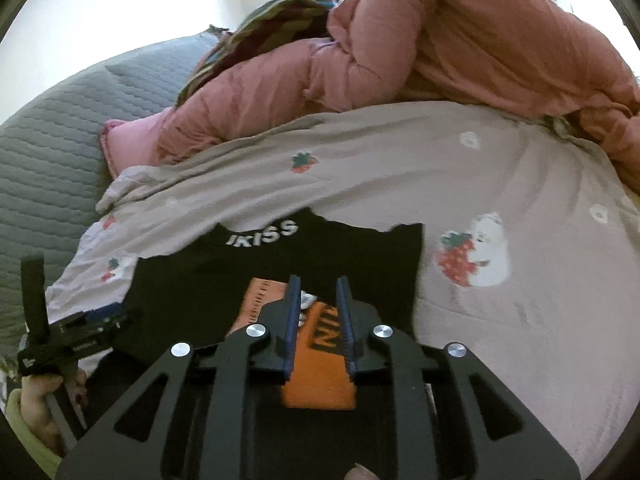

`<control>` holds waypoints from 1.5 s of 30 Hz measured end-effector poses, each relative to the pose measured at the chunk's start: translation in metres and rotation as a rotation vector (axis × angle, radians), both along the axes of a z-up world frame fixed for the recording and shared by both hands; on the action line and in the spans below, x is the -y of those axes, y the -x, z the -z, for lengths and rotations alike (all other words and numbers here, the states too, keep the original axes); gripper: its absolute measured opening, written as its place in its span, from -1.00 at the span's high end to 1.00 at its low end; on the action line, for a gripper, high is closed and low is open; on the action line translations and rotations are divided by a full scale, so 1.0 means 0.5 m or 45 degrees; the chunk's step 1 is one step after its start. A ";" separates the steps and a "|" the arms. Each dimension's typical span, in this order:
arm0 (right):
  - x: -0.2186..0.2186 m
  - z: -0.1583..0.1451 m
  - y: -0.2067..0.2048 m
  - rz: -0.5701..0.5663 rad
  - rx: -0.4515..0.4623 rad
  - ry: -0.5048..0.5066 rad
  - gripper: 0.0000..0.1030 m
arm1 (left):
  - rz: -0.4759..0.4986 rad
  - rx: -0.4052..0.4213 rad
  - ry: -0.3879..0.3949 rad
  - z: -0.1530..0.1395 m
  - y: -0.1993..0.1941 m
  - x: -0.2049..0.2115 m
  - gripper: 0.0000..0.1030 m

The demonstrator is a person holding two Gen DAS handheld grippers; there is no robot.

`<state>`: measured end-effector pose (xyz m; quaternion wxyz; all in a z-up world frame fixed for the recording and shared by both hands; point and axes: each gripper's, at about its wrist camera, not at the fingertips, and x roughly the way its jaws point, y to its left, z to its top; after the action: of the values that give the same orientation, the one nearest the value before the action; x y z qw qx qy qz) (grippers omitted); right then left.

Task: Fold small clothes
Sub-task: 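Lay the held orange cuff flat on the shirt body, open the right tool, then move both open tools toward the black sweatshirt hem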

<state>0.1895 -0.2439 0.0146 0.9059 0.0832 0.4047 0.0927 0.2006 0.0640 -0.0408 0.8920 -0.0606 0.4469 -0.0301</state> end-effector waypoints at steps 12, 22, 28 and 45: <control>-0.152 0.059 0.005 -0.300 -0.100 0.217 0.35 | 0.046 -0.008 -0.107 0.031 0.008 0.016 -0.27; -0.130 0.130 -0.023 -0.284 -0.284 0.227 0.31 | 0.056 -0.002 -0.079 0.033 0.011 0.013 -0.27; -0.136 0.127 -0.015 -0.275 -0.265 0.250 0.28 | 0.056 0.005 -0.071 0.033 0.014 0.012 -0.27; -0.104 0.084 0.017 -0.242 -0.210 0.203 0.24 | 0.029 0.037 -0.046 0.018 0.050 0.004 -0.32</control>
<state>0.1810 -0.1918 -0.0273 0.8604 -0.0203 0.4901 0.1384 0.1757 0.0620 -0.0497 0.8990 -0.0389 0.4350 -0.0332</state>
